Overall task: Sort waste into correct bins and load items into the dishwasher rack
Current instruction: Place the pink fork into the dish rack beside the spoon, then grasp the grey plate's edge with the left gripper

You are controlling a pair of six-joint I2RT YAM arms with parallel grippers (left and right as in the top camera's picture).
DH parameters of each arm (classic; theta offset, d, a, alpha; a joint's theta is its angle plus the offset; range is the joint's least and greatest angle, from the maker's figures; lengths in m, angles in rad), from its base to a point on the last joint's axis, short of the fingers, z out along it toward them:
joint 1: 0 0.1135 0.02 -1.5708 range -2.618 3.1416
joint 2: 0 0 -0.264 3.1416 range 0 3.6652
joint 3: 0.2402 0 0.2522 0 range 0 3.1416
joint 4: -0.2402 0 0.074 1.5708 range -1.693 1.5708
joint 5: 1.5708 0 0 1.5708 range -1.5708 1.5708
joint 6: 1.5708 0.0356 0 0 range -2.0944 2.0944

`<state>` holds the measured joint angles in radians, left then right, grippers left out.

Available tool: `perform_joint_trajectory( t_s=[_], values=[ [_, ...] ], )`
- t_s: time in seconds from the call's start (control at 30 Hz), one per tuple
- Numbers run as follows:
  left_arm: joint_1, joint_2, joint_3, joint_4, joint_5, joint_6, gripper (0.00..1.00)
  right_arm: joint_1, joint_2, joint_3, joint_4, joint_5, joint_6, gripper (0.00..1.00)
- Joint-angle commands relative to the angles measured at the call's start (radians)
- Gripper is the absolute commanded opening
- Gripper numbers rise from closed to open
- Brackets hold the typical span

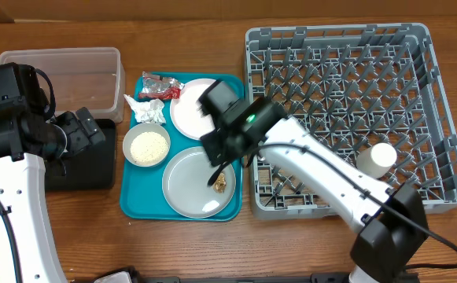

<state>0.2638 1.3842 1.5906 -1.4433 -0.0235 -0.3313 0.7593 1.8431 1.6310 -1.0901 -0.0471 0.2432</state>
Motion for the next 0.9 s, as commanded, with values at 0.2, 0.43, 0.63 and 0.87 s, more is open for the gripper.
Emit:
perform_joint_trajectory(
  t_s=[0.2,0.43,0.63,0.87],
  values=[
    [0.006,0.002,0.009,0.003,-0.010,-0.006,1.00,0.092,0.040,-0.180,0.114,0.053,0.176,0.67],
    [0.006,0.002,0.009,0.004,-0.010,-0.006,1.00,0.095,0.043,-0.204,0.147,0.053,0.176,0.67],
    [0.006,0.002,0.009,0.003,-0.010,-0.006,1.00,0.097,0.039,-0.185,0.125,0.042,0.177,0.67],
    [0.005,0.002,0.009,0.008,0.077,-0.053,1.00,0.097,-0.036,-0.092,0.122,0.042,0.177,0.68]
  ],
)
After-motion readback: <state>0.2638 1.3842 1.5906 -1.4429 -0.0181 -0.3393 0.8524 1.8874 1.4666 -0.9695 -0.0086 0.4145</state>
